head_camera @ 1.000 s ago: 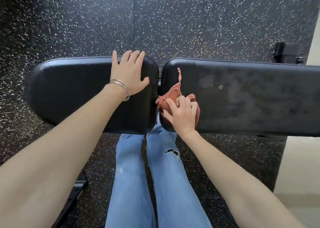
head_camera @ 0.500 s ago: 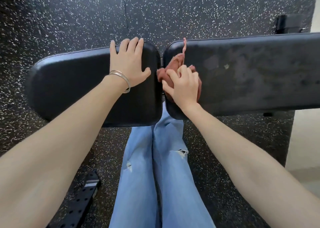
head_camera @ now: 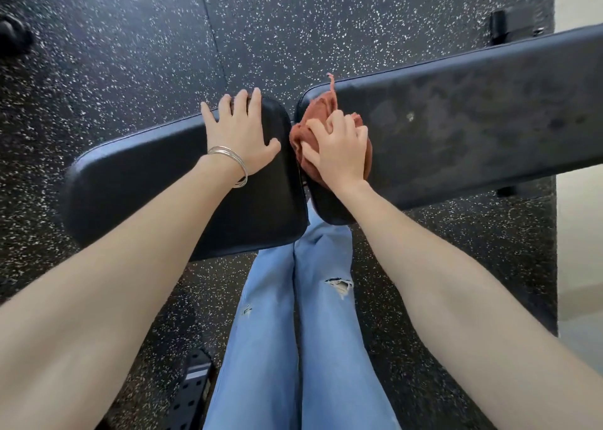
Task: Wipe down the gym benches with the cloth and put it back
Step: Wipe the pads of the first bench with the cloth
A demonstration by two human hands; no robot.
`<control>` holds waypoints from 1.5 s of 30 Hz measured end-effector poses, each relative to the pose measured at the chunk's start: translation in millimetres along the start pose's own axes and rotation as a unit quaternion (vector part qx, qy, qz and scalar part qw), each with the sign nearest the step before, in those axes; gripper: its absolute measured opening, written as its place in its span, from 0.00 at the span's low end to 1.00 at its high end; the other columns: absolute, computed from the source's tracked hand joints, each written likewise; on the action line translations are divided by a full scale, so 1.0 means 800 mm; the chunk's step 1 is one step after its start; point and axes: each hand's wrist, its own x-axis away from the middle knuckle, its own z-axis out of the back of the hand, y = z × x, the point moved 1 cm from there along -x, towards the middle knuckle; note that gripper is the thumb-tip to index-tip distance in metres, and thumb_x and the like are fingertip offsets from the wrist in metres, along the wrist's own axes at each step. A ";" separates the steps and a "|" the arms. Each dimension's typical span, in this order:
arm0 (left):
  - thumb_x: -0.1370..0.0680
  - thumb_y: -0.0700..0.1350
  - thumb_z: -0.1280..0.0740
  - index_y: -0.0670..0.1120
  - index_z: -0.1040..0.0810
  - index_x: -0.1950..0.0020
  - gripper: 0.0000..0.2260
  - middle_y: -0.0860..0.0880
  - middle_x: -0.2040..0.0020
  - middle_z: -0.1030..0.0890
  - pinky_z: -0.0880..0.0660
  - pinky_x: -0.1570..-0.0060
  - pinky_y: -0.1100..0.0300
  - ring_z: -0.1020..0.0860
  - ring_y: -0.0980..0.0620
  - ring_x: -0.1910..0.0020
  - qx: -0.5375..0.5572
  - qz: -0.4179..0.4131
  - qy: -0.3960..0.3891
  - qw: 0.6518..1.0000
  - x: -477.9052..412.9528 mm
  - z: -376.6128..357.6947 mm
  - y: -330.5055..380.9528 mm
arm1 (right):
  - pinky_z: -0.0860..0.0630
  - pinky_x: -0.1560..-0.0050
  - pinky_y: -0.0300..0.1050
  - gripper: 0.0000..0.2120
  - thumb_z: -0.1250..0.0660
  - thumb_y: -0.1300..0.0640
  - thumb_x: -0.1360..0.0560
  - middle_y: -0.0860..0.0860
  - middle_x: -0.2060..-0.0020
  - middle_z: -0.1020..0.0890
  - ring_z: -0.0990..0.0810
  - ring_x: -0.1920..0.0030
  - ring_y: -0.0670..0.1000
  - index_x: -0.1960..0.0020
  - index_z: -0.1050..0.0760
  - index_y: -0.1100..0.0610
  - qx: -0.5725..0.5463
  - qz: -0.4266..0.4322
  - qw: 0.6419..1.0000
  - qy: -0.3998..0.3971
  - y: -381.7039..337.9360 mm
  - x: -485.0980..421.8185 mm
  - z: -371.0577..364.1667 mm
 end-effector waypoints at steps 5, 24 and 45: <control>0.26 0.59 0.40 0.44 0.46 0.24 0.35 0.40 0.25 0.41 0.53 0.29 0.35 0.44 0.38 0.26 -0.034 -0.022 0.008 0.999 -0.002 0.002 0.023 | 0.30 0.64 0.50 0.11 0.32 0.50 0.31 0.57 0.62 0.24 0.24 0.61 0.58 0.52 0.21 0.55 -0.012 -0.011 0.999 0.038 0.040 0.097 -0.005; 0.26 0.60 0.39 0.43 0.42 0.25 0.35 0.42 0.27 0.37 0.55 0.28 0.38 0.43 0.38 0.27 -0.066 -0.036 0.011 0.997 -0.017 -0.004 0.052 | 0.34 0.54 0.52 0.16 0.42 0.46 0.24 0.58 0.47 0.26 0.28 0.47 0.59 0.41 0.28 0.52 -0.020 -0.051 0.998 0.017 0.081 -0.033 0.008; 0.27 0.61 0.36 0.40 0.45 0.25 0.39 0.42 0.27 0.36 0.56 0.26 0.43 0.42 0.43 0.26 -0.003 -0.028 -0.010 1.000 -0.038 -0.006 0.096 | 0.33 0.53 0.50 0.18 0.45 0.40 0.27 0.54 0.49 0.25 0.27 0.48 0.56 0.46 0.26 0.49 -0.007 -0.043 0.999 0.019 0.166 -0.091 0.028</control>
